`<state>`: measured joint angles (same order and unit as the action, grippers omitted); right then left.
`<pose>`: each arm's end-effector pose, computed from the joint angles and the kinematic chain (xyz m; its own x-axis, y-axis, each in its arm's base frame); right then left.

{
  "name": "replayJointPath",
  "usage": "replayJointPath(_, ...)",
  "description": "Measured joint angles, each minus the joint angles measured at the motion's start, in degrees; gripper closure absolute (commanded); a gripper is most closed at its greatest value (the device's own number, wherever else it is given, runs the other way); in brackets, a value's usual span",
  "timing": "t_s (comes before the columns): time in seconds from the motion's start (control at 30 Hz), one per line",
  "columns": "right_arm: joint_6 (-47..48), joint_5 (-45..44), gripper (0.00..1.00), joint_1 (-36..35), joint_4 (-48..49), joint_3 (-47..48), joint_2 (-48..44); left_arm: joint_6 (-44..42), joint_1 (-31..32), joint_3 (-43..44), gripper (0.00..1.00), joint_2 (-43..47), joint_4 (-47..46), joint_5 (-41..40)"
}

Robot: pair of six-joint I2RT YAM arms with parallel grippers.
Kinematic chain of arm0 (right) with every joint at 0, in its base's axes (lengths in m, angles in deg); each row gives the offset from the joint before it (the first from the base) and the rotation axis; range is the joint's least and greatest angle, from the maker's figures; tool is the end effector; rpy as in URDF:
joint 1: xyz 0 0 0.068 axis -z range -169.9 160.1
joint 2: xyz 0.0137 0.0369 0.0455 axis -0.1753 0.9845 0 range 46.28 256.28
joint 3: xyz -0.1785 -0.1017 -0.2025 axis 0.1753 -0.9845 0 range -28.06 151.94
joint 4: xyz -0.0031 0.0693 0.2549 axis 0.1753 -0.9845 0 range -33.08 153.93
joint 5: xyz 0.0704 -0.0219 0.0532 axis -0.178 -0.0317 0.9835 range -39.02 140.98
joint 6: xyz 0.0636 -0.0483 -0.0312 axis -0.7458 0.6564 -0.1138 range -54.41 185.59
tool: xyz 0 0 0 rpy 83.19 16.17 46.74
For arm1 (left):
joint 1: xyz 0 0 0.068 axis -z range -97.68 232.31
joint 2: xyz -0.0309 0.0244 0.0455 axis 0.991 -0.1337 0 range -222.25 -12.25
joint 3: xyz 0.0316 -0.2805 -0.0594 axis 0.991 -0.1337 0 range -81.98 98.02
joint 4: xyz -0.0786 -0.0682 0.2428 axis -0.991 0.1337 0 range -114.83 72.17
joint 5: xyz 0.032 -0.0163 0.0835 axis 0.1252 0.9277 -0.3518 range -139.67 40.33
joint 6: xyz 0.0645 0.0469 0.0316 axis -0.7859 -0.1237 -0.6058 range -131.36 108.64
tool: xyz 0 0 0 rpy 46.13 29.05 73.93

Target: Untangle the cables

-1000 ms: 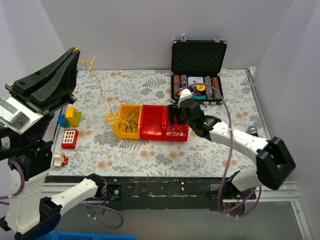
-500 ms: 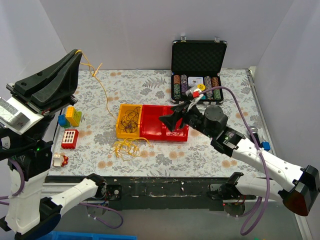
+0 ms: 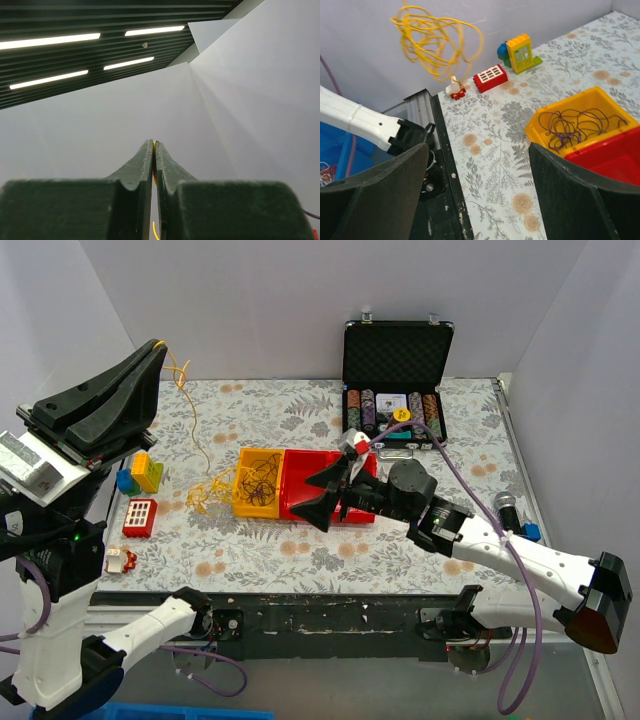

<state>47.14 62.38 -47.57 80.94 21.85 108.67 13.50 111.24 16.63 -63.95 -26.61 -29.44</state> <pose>0.1439 0.2553 0.3785 -0.2554 0.1767 -0.9506 -0.8991 0.3183 0.3007 0.0466 -0.0557 0.6643 0.3216 -0.6285 -0.7082 0.8694 0.4922 -0.0420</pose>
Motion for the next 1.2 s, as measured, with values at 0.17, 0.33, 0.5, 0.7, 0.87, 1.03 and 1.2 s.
replayJointPath(0.17,2.6,0.1,0.1,-3.6,-0.2,4.2,2.9,0.3,-0.3,0.0,1.0,0.0,0.1,0.1)
replayJointPath(0.33,5.4,-2.2,0.1,-4.9,-0.1,7.5,4.1,0.7,-0.4,0.0,1.0,0.0,0.1,0.2)
replayJointPath(0.5,8.3,-5.3,0.44,-5.1,-0.1,8.9,4.1,1.2,-0.6,0.0,1.0,0.1,0.1,0.2)
replayJointPath(0.7,9.4,-5.8,0.99,-5.2,-0.3,8.9,4.5,1.4,-0.7,0.0,1.0,0.4,0.1,0.2)
replayJointPath(0.87,9.1,-6.6,0.99,-5.4,-0.8,8.9,4.8,1.5,-0.7,0.0,1.0,0.5,0.0,0.2)
replayJointPath(1.03,8.7,-7.0,0.58,-5.4,-0.8,8.1,4.3,1.5,-0.7,0.0,1.0,0.6,0.0,0.2)
replayJointPath(1.2,8.0,-5.7,0.29,-5.4,-0.4,8.0,3.8,1.5,-0.7,0.0,1.0,0.6,0.1,0.2)
